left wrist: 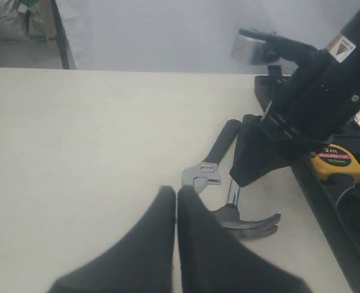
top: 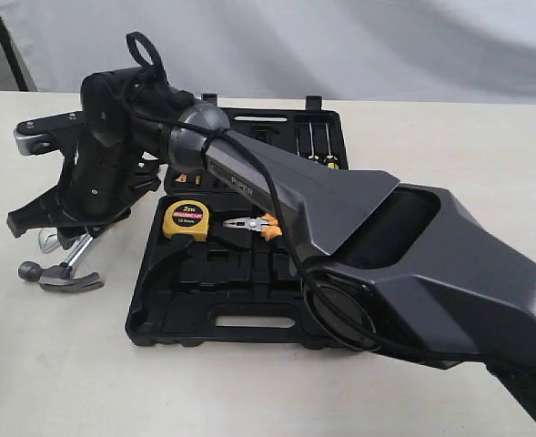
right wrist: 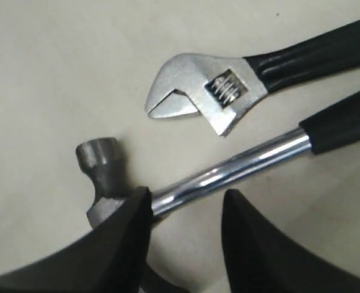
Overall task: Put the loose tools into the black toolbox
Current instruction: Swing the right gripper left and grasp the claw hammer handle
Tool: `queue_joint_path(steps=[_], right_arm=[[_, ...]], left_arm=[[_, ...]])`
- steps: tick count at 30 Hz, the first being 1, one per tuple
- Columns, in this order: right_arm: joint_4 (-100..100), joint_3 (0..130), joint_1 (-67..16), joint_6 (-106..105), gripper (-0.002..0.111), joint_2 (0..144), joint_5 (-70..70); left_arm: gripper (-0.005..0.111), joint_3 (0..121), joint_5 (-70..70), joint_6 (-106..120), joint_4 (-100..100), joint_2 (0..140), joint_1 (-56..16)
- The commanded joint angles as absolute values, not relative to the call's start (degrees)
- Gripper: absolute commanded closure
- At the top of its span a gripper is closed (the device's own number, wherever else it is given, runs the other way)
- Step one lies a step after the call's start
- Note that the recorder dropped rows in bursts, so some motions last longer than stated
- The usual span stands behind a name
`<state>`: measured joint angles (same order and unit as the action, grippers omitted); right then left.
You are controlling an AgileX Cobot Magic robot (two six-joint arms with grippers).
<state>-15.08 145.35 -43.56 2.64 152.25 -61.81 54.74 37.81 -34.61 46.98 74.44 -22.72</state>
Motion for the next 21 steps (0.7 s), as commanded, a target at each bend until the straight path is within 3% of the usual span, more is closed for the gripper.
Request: queue_joint_path(steps=[1, 7, 14, 17, 21], right_arm=[[-14.35, 145.86, -43.37, 10.58, 0.07, 153.13, -57.76], [-14.35, 145.86, -43.37, 14.24, 0.05, 155.22, -54.74], [-12.49, 145.86, -43.37, 17.07, 0.05, 157.51, -57.07], [-12.63, 145.86, -43.51, 17.18, 0.054, 158.2, -60.49], [-13.19, 145.86, -43.51, 18.41, 0.076, 158.58, -62.26]], left_arm=[[0.105, 54.2, 36.83, -35.2, 46.2, 73.98, -22.53], [0.105, 54.2, 36.83, -35.2, 46.2, 73.98, -22.53], [0.105, 54.2, 36.83, -35.2, 46.2, 73.98, -22.53], [0.105, 54.2, 36.83, -35.2, 46.2, 73.98, -22.53], [0.105, 54.2, 36.83, -35.2, 46.2, 73.98, -22.53]])
